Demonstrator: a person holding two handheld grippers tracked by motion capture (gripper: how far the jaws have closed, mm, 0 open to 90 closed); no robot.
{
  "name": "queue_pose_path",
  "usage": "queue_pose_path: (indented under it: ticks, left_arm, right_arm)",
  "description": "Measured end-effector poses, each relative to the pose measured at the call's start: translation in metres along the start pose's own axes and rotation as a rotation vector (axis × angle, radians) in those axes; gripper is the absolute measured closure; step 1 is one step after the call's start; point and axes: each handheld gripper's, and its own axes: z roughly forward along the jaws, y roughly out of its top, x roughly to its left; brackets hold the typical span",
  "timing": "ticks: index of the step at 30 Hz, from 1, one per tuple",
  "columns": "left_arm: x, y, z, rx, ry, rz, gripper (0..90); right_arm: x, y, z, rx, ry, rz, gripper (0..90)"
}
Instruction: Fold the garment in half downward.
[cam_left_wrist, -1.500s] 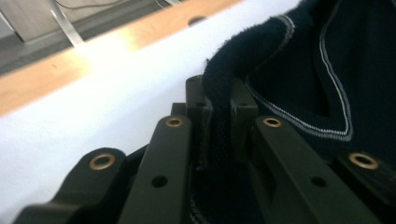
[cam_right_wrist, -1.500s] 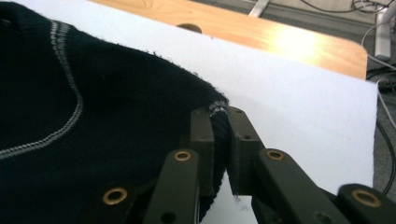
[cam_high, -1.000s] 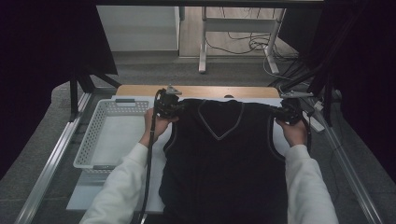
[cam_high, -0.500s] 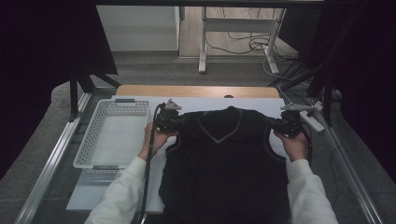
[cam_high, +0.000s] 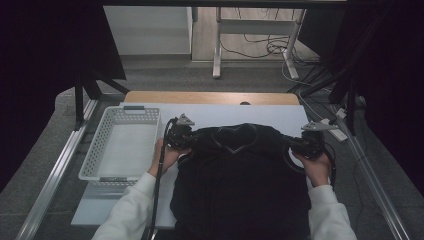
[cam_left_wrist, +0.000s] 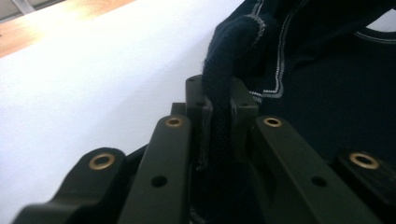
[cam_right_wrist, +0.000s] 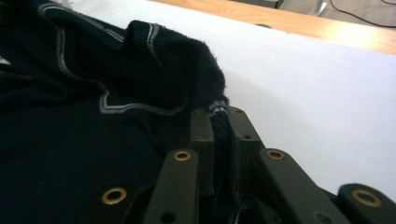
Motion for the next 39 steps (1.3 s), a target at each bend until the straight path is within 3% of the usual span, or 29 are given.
queue_pose_path:
  ticks: [4, 17, 28, 39]
  left_arm:
    - [-0.001, -0.002, 0.000, 0.004, -0.003, 0.001, 80.9]
    - [-0.004, -0.010, -0.003, 0.005, -0.018, -0.008, 80.9]
    - [-0.006, -0.019, -0.016, 0.000, -0.034, -0.024, 80.8]
    - [-0.021, -0.028, -0.028, -0.007, -0.045, -0.001, 80.8]
  right_arm:
    - [0.005, -0.006, -0.001, 0.002, 0.012, -0.023, 82.1]
    - [0.011, -0.014, -0.008, 0.016, 0.014, -0.025, 82.1]
    - [0.018, -0.020, -0.021, 0.007, 0.018, -0.030, 82.1]
    - [0.032, -0.027, -0.037, 0.000, 0.026, -0.039, 82.1]
